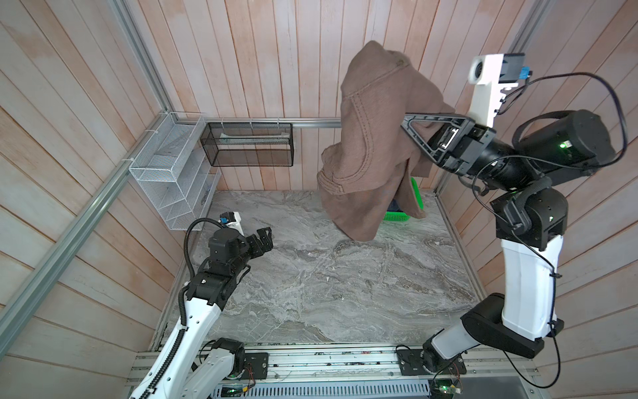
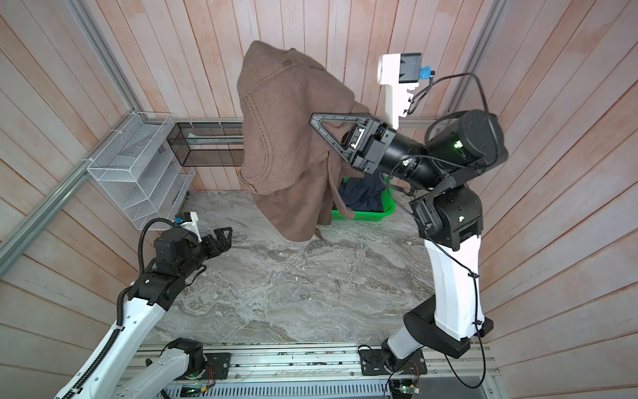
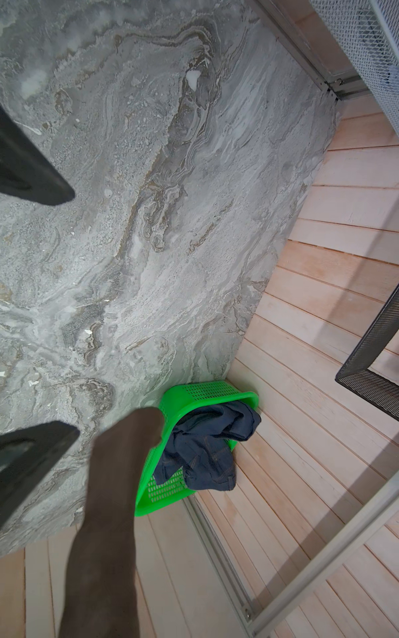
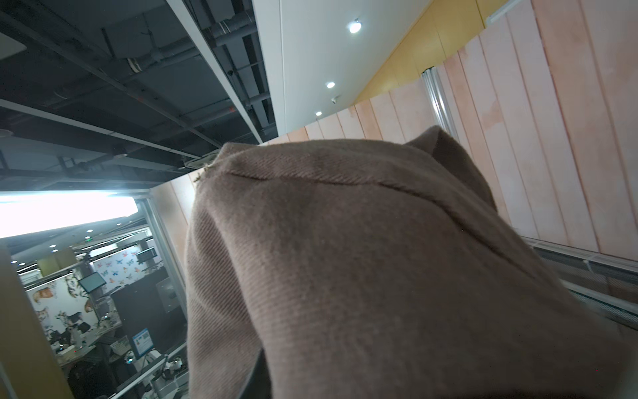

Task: Fold and stack the trousers
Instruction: 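Lift the brown trousers high out of the basket with the right gripper, then lower the trousers onto the table in front of the basket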

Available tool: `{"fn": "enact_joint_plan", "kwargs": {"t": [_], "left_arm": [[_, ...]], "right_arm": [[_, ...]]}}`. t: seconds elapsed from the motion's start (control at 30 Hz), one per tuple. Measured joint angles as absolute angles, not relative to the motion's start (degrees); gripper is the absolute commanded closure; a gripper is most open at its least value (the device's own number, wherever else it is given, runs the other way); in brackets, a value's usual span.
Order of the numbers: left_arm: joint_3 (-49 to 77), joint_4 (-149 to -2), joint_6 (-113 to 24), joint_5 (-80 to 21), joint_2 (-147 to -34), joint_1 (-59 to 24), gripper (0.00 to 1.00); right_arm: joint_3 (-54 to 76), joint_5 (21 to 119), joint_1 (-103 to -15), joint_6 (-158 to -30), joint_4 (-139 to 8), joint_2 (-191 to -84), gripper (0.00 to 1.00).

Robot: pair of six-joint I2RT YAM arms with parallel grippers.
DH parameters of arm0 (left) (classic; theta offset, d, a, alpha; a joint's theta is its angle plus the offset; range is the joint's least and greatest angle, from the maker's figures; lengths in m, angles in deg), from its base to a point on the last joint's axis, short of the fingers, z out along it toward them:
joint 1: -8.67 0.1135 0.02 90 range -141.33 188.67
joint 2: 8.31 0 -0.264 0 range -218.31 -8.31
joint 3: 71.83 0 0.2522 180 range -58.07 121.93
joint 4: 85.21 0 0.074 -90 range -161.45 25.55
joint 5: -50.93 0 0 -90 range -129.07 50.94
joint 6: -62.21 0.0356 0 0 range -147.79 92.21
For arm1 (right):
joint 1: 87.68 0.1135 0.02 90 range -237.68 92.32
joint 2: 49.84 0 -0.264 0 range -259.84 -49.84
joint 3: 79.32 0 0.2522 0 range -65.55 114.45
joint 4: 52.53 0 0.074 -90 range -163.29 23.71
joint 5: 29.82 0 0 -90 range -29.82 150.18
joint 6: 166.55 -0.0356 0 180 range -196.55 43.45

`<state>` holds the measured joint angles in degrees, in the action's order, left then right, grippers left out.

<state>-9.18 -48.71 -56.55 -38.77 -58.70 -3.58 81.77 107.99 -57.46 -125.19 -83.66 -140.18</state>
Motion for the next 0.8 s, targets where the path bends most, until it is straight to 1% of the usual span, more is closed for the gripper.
{"fn": "enact_joint_plan", "kwargs": {"t": [0.13, 0.2, 0.27, 0.47, 0.8], "left_arm": [[-9.2, -48.68, -56.98, -38.75, -58.13, -3.6, 0.0], [-9.23, -48.66, -57.2, -38.6, -57.73, -3.58, 0.0], [-9.27, -48.64, -57.42, -38.6, -57.28, -3.58, 0.0], [-9.9, -48.25, -57.62, -38.6, -56.1, -3.58, 0.0], [-10.56, -48.38, -57.64, -38.16, -57.43, -3.58, 0.0]], "right_arm": [[83.81, 111.09, -62.4, -133.94, -75.24, -141.73, 1.0], [83.11, 111.25, -63.19, -134.92, -74.15, -141.84, 1.0], [79.46, 111.27, -63.19, -134.57, -73.73, -140.69, 1.0], [54.91, 109.17, -63.19, -129.35, -73.25, -134.48, 1.0], [22.41, 103.51, -63.27, -124.41, -70.15, -135.81, 1.0]]}}
